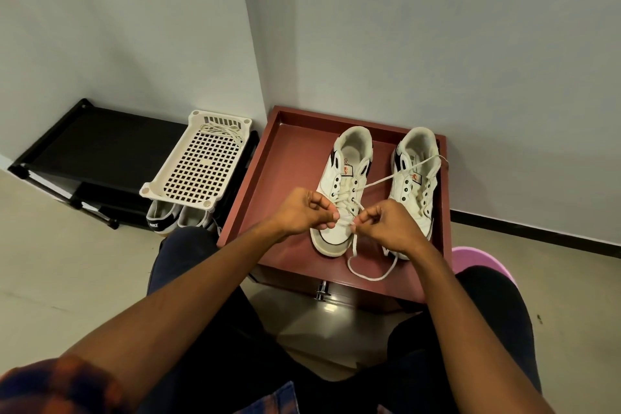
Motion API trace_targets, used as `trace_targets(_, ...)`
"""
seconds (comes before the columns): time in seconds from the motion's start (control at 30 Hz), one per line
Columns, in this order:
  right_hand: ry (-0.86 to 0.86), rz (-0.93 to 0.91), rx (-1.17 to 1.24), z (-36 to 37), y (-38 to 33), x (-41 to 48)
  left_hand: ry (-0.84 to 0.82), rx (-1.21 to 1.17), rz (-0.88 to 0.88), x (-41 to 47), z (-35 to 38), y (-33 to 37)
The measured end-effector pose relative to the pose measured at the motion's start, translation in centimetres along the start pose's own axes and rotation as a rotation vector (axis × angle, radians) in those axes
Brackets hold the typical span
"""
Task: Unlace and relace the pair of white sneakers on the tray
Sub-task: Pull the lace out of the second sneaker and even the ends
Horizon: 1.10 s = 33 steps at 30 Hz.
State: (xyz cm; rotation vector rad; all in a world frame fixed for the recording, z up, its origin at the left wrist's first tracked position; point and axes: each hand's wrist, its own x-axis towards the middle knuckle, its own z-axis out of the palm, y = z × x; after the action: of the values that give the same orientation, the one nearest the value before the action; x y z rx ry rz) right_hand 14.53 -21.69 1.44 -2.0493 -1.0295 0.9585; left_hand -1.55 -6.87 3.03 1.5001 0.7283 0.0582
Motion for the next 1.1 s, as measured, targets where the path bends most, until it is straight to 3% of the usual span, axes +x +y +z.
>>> trace_targets(0.13, 0.067, -0.092, -0.098, 0.7, -1.1, -0.2, -0.024, 0.049, 0.008, 0.5, 0.8, 0.4)
trace_targets(0.3, -0.030, -0.140, 0.236, 1.3, -1.3, -0.5, -0.026, 0.088, 0.034, 0.9, 0.7, 0.8)
trace_targets(0.43, 0.102, -0.095, 0.381, 1.6, -1.4, -0.5, 0.024, 0.045, 0.028, 1.3, -0.1, 0.8)
trace_targets(0.6, 0.360, 0.051, 0.432, 1.6, -1.1, 0.9, 0.377, -0.025, 0.024, 3.9, -0.9, 1.4)
trace_targets(0.67, 0.441, 0.105, 0.376, 1.9, -0.6, 1.7, 0.469, 0.166, -0.031, 5.8, -1.2, 1.7)
trace_targets(0.73, 0.497, 0.100, 0.259, 2.3, -0.4, 2.2, 0.440, 0.343, -0.100, 7.4, -1.4, 1.9)
trace_targets(0.9, 0.517, -0.032, 0.036, 2.9, -1.0, 3.0, 0.366, 0.466, -0.109, 8.8, -0.7, 3.0)
trace_targets(1.1, 0.608, -0.203, -0.367, 3.9, -1.5, 4.4, 0.266, 0.780, -0.090, 10.0, -0.2, 4.9)
